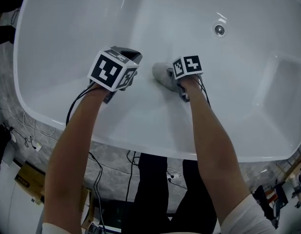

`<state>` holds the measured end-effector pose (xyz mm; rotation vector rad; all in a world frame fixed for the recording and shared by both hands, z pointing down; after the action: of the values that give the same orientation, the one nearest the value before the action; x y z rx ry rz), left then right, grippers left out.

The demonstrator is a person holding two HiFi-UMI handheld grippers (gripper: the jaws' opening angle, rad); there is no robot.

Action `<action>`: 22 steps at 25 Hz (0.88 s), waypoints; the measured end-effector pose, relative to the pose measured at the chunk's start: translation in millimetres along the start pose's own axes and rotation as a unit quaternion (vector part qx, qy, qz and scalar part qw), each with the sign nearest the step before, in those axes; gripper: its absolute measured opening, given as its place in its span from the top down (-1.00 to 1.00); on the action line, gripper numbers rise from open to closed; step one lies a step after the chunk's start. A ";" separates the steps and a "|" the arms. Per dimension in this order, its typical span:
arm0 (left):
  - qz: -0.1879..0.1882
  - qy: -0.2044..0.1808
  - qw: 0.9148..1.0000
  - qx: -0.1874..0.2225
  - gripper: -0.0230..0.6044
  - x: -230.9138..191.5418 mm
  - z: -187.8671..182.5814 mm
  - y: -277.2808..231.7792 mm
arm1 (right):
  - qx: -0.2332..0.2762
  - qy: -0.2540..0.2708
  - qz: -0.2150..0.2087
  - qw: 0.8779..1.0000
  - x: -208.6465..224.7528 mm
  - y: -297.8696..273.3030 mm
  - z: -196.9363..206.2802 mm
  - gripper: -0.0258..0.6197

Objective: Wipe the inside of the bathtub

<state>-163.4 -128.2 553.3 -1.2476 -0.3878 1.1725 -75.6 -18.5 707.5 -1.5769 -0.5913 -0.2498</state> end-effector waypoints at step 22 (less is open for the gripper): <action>0.060 -0.059 0.996 -0.039 0.89 152.8 -63.3 -101.2 | -0.014 -0.035 0.041 0.998 173.1 91.9 80.7 0.63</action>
<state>-3.1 -19.9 567.2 -1.2876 -0.4539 1.3491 101.0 98.5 706.0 -1.6388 -0.5781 -0.1427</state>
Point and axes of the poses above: the fingertips, and each gripper's own axes: y backward along the fingers, x to its right, z out of its underside, the point moved 1 cm from there along y, backward along the fingers, and after that the axes turned 2 degrees about -y, right-handed, at the moved point
